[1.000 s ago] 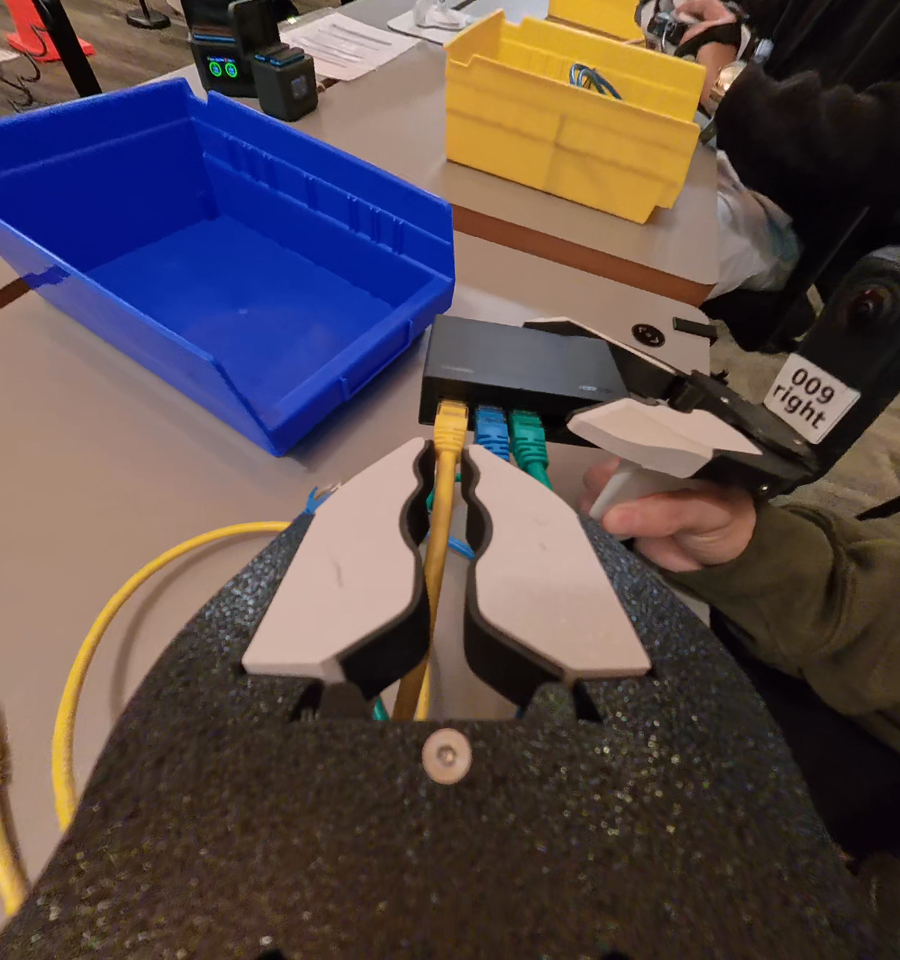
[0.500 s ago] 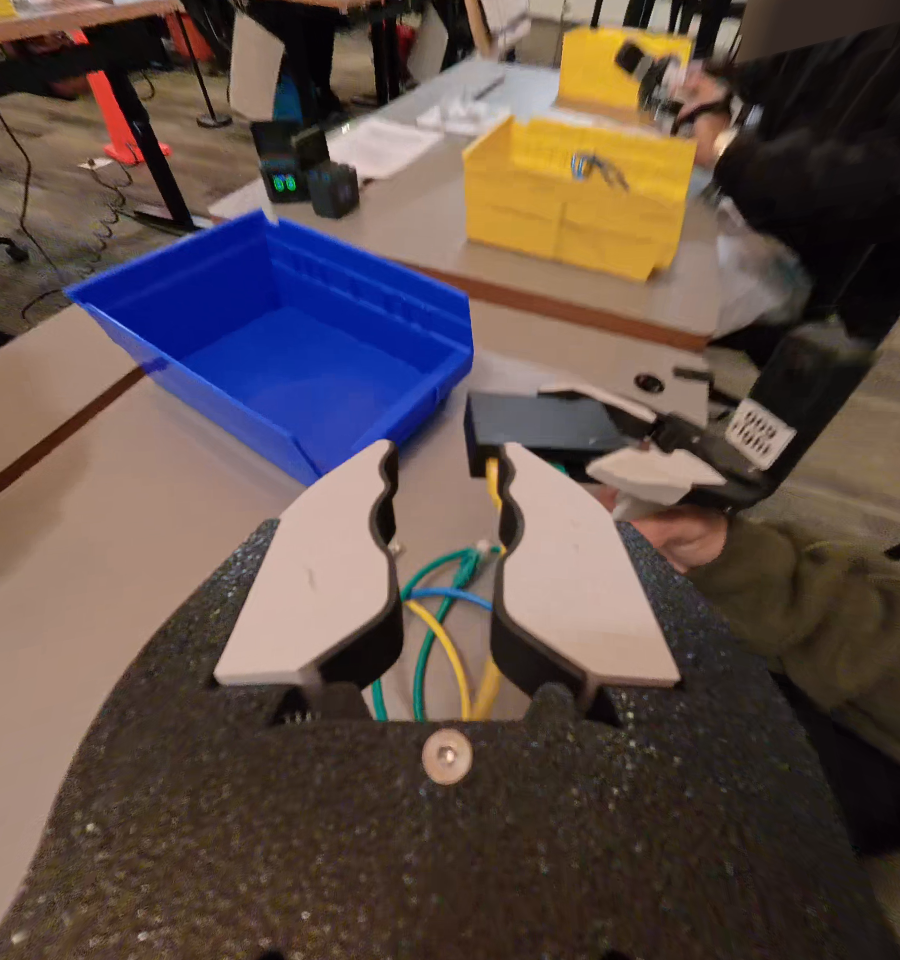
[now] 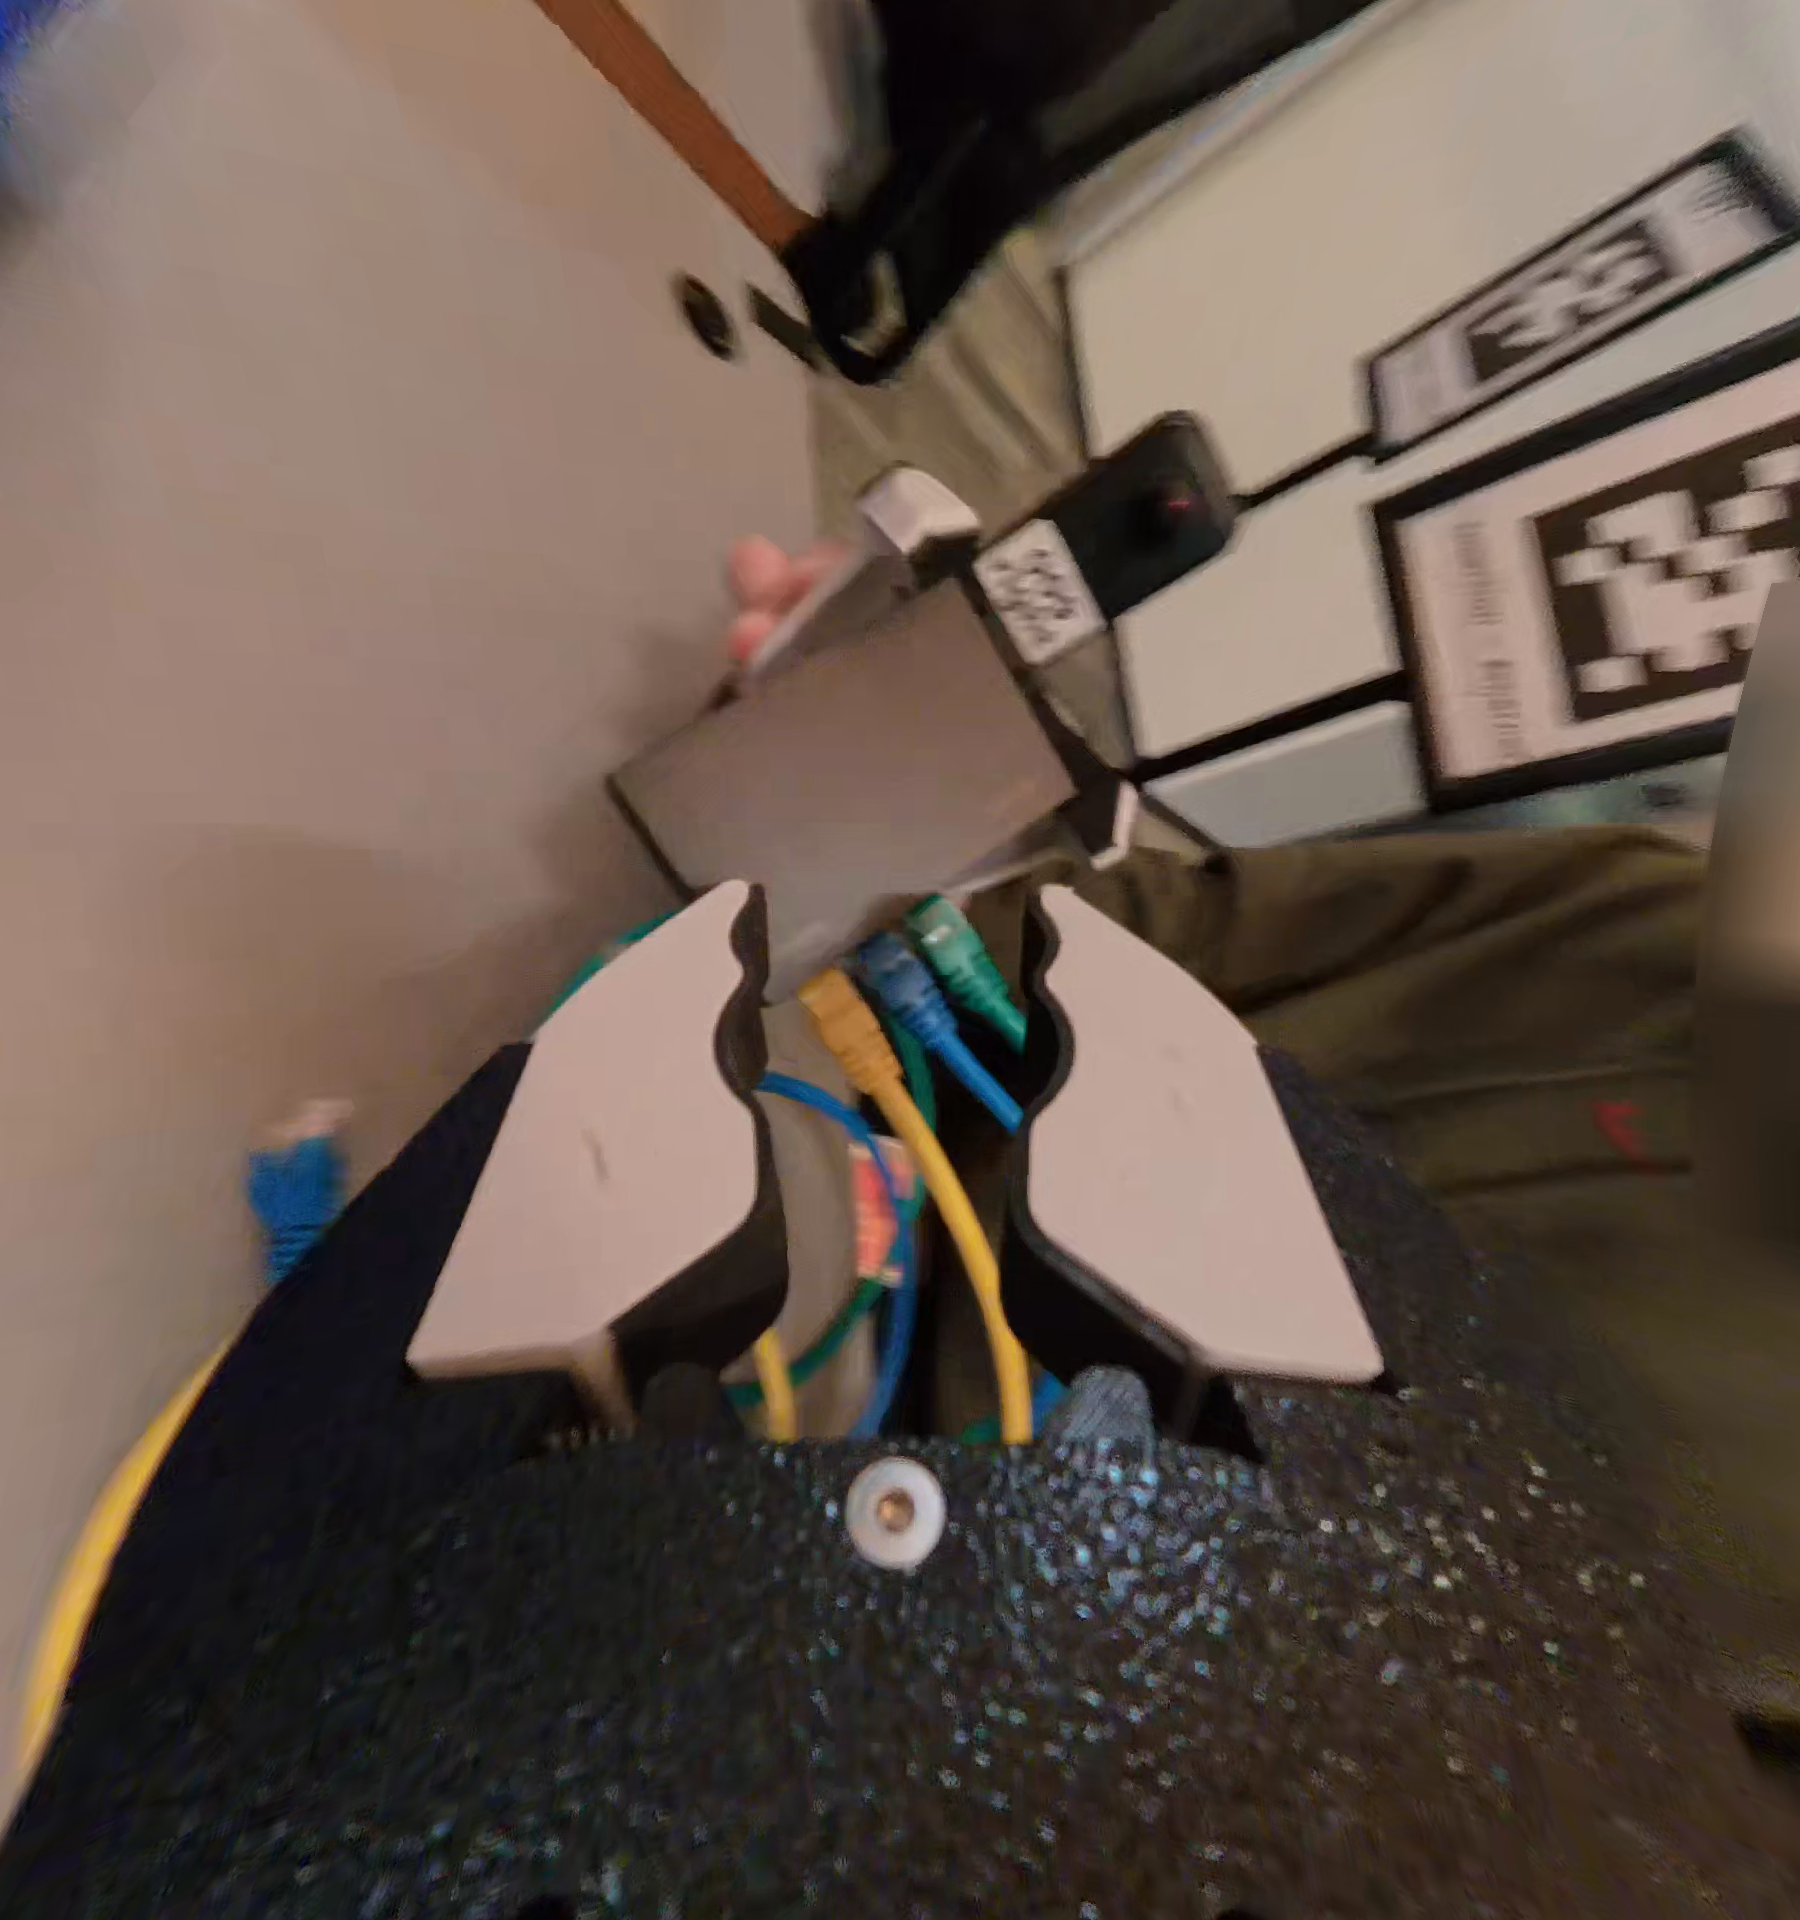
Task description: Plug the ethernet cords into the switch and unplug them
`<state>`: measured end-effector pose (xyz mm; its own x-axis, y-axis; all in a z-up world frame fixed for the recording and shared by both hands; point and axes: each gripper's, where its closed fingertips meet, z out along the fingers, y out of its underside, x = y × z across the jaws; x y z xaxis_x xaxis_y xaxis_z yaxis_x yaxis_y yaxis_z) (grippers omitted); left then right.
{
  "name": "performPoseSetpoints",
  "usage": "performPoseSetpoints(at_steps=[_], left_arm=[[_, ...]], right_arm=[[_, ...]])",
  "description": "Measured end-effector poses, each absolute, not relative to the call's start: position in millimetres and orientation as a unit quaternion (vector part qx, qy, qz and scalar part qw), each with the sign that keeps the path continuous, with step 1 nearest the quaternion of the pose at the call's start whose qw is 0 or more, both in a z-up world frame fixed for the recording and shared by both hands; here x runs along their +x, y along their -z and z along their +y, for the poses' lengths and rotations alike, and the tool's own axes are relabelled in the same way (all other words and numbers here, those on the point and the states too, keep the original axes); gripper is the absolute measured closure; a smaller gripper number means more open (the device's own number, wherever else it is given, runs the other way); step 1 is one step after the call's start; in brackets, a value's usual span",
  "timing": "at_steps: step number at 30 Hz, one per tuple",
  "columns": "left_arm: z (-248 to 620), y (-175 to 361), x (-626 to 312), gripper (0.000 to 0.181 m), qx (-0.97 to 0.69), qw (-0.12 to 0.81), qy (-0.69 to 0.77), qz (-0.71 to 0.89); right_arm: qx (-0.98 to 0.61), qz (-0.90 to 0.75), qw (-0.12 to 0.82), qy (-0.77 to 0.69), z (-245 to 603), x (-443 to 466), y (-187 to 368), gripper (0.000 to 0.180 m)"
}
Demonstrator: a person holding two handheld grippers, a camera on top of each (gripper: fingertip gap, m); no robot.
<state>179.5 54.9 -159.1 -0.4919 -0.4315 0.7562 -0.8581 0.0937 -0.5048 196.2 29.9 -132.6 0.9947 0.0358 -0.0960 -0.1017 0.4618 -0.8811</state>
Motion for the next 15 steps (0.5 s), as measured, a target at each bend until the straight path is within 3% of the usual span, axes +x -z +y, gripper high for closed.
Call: performPoseSetpoints(at_steps=[3, 4, 9, 12, 15], left_arm=[[78.2, 176.4, 186.6, 0.133, 0.5, 0.177, -0.507, -0.679], [82.7, 183.3, 188.5, 0.121, 0.517, 0.192, -0.522, -0.65], [57.2, 191.4, 169.5, 0.111, 0.48, 0.433, -0.597, -0.475], [36.4, 168.5, 157.2, 0.125, 0.396, 0.517, -0.624, -0.432], [30.8, 168.7, 165.1, 0.14, 0.392, 0.464, -0.64, -0.47]], right_arm=[[-0.522, 0.052, 0.849, -0.06, 31.3, 202.1, 145.6, 0.116], [-0.512, 0.051, 0.854, -0.075, 29.7, 201.0, 144.3, 0.116], [-0.5, -0.018, 0.862, -0.08, 32.1, 175.9, 127.5, 0.116], [-0.503, -0.034, 0.86, -0.081, 36.5, 167.9, 130.2, 0.116], [-0.514, -0.029, 0.855, -0.067, 32.7, 174.1, 129.1, 0.116]])
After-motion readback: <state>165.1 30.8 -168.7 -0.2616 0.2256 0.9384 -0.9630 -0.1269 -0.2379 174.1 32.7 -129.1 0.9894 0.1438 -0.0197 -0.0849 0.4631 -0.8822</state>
